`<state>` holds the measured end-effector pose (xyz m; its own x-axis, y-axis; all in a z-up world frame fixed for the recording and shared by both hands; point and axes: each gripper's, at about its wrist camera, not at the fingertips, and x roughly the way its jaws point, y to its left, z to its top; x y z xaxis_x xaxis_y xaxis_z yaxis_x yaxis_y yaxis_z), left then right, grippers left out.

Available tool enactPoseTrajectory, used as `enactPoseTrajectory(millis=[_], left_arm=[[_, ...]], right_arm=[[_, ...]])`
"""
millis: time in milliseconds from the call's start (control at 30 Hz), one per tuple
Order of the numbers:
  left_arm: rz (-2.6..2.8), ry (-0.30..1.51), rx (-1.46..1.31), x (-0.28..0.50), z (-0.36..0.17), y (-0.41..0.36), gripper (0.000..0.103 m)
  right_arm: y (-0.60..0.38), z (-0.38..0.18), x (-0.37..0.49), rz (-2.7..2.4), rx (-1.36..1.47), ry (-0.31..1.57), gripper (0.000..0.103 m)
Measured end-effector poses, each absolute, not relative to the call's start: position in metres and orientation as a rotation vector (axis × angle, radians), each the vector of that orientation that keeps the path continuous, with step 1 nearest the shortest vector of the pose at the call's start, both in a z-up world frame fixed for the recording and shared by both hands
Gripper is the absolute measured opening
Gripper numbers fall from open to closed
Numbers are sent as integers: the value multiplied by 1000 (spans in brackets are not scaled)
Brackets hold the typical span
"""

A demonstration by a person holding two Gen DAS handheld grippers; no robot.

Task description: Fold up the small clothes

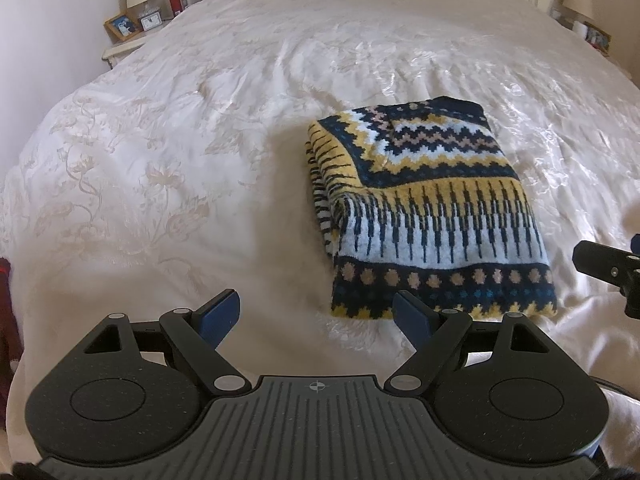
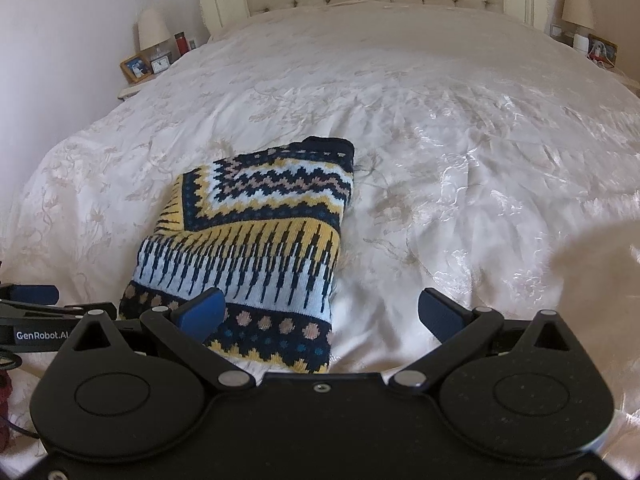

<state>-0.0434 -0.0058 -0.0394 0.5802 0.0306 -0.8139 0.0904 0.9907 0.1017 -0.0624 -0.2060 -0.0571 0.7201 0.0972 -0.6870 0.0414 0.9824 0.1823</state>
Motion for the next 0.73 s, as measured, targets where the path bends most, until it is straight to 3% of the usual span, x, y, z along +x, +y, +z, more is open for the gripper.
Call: enactPoseTrajectory(millis=[733], left_arm=[[-53,954,123,-43,-40,-5,83]], right_arm=[[-201,-60,-60,43,188,783,102]])
